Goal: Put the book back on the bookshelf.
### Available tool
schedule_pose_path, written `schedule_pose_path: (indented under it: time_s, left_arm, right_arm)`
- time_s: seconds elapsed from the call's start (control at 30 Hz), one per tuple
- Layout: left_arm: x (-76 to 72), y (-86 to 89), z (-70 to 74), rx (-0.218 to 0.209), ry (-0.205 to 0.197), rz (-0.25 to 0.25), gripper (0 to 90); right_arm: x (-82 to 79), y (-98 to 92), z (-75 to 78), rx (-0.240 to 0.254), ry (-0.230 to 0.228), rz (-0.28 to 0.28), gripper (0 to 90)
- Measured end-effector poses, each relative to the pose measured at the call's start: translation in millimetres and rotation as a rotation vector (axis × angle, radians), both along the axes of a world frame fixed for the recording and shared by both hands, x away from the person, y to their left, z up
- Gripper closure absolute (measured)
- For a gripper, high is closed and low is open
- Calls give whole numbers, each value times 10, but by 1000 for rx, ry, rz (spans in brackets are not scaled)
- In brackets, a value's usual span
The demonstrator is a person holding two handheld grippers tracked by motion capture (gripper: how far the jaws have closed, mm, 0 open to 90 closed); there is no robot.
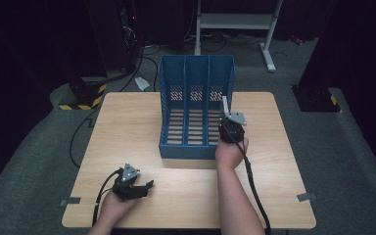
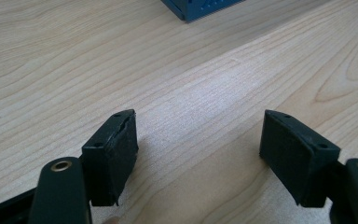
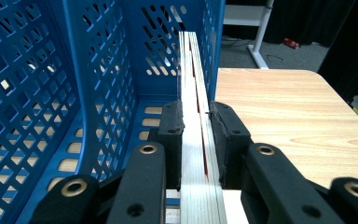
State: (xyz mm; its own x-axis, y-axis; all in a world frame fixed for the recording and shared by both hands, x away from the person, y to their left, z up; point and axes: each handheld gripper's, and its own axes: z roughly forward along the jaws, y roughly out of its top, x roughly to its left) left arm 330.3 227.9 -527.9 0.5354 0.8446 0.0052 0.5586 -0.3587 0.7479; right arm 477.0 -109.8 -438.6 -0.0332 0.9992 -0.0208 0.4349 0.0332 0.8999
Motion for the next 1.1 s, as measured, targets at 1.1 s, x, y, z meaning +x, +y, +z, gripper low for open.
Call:
schedule_pose_path:
  time_s: [1.1]
  left_arm:
    - [-8,2,-2,1,-3,-6,278]
  right_arm:
    - [25,29,-23,-4,-30,-29,755]
